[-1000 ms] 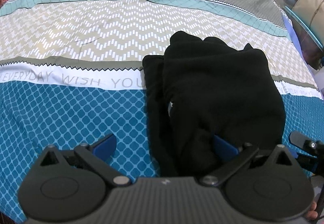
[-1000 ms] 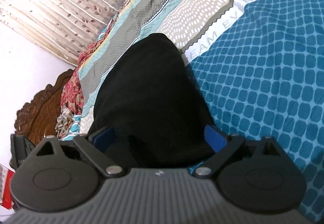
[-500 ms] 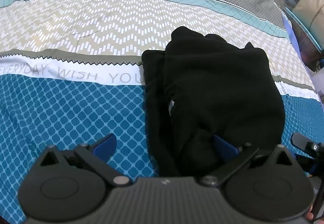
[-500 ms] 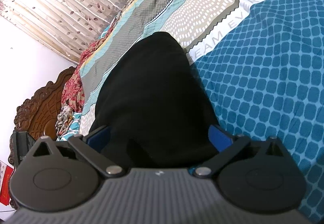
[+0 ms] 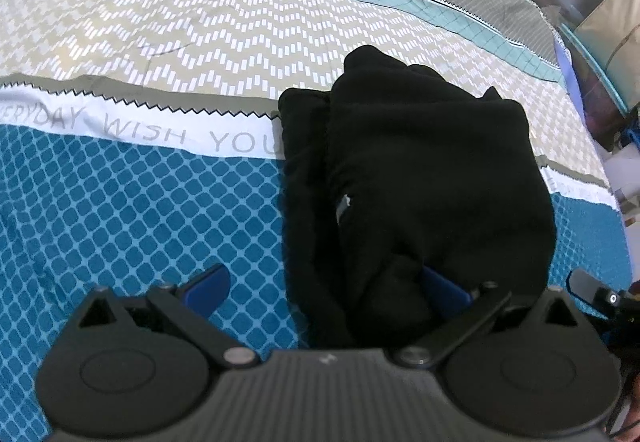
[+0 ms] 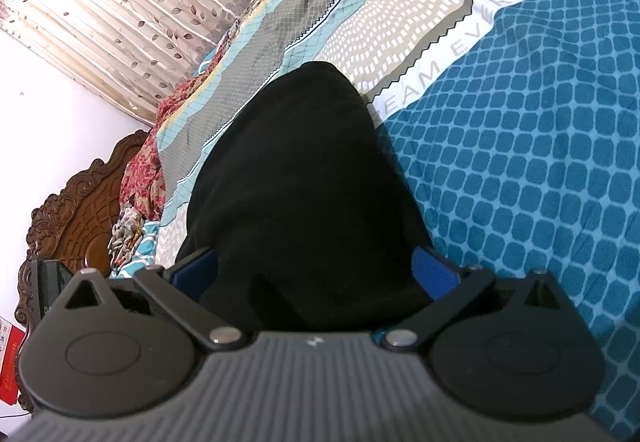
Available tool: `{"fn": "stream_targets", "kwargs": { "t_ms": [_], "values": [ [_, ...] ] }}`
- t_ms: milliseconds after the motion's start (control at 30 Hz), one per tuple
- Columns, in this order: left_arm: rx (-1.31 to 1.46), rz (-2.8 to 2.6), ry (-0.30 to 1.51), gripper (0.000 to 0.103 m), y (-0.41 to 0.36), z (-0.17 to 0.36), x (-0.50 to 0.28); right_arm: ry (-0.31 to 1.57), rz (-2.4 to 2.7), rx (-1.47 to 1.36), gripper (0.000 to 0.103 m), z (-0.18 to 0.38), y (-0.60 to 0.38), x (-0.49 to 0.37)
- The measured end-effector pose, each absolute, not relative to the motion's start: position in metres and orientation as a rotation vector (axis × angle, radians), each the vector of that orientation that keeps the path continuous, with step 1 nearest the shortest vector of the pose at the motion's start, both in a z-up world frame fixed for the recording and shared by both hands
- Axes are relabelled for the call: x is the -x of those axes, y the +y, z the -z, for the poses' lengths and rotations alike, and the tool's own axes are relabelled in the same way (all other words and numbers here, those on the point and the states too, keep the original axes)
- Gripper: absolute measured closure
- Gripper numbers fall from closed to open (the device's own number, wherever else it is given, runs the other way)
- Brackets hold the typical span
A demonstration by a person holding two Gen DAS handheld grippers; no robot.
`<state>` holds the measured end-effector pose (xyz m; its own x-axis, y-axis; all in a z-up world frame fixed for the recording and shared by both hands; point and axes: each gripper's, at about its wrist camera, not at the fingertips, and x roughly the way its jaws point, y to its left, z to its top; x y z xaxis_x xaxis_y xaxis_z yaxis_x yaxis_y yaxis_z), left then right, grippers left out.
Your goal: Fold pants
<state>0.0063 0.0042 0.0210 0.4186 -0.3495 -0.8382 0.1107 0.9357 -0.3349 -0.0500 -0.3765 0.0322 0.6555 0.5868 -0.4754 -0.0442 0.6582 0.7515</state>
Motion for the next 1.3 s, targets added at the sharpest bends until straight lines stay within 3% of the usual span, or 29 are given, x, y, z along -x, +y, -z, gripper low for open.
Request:
{"fn": "stream_targets", "kwargs": {
  "t_ms": [400,600,733,800,867,967,1300],
  "values": [
    [0.535,0.442,1.052,0.000,0.039,-0.034,-0.019,0.692,-0.414,-0.647,0.000,-0.067,-0.390,0.039],
    [0.514,0.450,1.164,0.000,0.017,0.001,-0.028,0.762,-0.471,-0.621,0.000,-0.055,-0.386,0.004],
    [0.560,0.489,1.131,0.001,0.007,0.009,-0.025,0.855,-0.536,-0.597,0.001,-0.040,-0.372,-0.020],
    [0.534,0.501,1.096,0.020,-0.001,0.005,-0.023,0.920,-0.602,-0.569,0.004,-0.035,-0.355,-0.028],
    [0.548,0.520,1.050,0.029,0.000,-0.004,-0.022,0.932,-0.669,-0.517,0.037,-0.041,-0.338,-0.030],
    [0.602,0.573,0.974,0.031,0.008,-0.024,-0.028,0.894,-0.692,-0.482,0.049,-0.057,-0.326,-0.030],
    [0.396,0.587,0.633,0.031,0.000,-0.120,-0.122,0.481,-0.709,-0.388,0.050,-0.135,-0.295,-0.083]
  ]
}}
